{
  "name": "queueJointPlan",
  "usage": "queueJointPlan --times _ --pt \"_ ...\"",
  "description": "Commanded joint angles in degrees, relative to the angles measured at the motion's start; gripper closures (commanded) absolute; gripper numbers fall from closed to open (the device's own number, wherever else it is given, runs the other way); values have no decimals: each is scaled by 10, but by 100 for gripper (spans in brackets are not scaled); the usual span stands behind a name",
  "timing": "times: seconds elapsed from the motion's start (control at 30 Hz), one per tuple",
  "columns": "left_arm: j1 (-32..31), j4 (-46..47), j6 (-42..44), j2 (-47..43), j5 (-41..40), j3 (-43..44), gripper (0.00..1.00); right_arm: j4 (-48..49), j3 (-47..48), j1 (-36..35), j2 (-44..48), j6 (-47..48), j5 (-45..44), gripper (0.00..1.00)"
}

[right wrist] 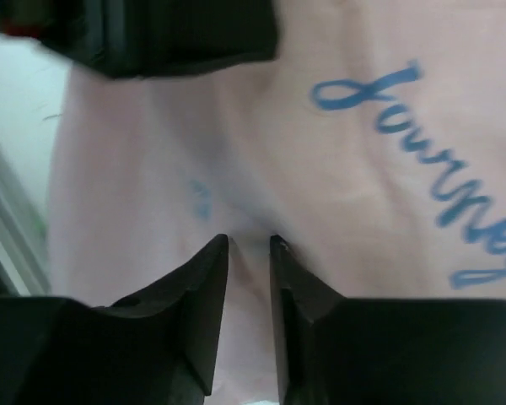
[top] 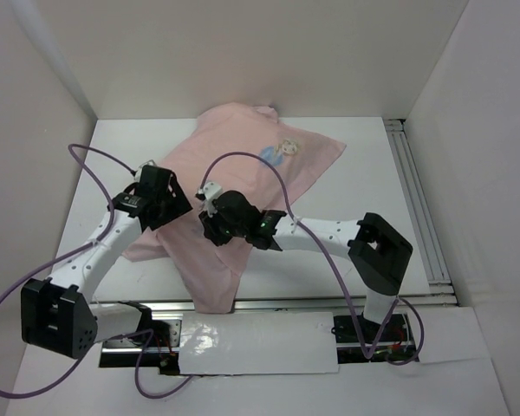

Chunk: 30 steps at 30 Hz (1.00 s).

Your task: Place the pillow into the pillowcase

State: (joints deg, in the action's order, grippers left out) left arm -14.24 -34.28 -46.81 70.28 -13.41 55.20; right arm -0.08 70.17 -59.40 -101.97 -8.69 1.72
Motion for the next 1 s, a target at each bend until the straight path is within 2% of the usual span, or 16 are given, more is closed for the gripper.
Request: queueJointPlan --times 0.0,0.07,0.1,0.37,0.47,0.57,0.63,0.73,0.8,0.97 --pt "9 33 26 -47 28 -18 16 60 1 -5 19 -40 -147 70" --pt "15 39 31 -79 22 -32 14 71 -17 -5 33 -40 -168 87" --pt "15 46 31 -89 22 -38 13 82 -22 -5 40 -45 -175 100" --pt "20 41 31 -116 19 -63 0 62 -34 -10 74 -38 -131 100" --pt "38 21 15 -104 2 -40 0 31 -21 3 88 -32 -143 100" --pt "73 8 30 -75 56 3 0 8 -9 52 104 -54 -143 100" --pt "86 8 41 -37 77 21 0 -1 4 105 104 -60 -111 100" --pt "92 0 41 0 77 40 0 -25 41 173 87 -48 -83 97" --pt "92 19 47 18 82 46 0 -50 77 205 47 -38 -67 96" --pt "98 19 64 149 108 111 2 -54 210 299 -78 -18 -36 93"
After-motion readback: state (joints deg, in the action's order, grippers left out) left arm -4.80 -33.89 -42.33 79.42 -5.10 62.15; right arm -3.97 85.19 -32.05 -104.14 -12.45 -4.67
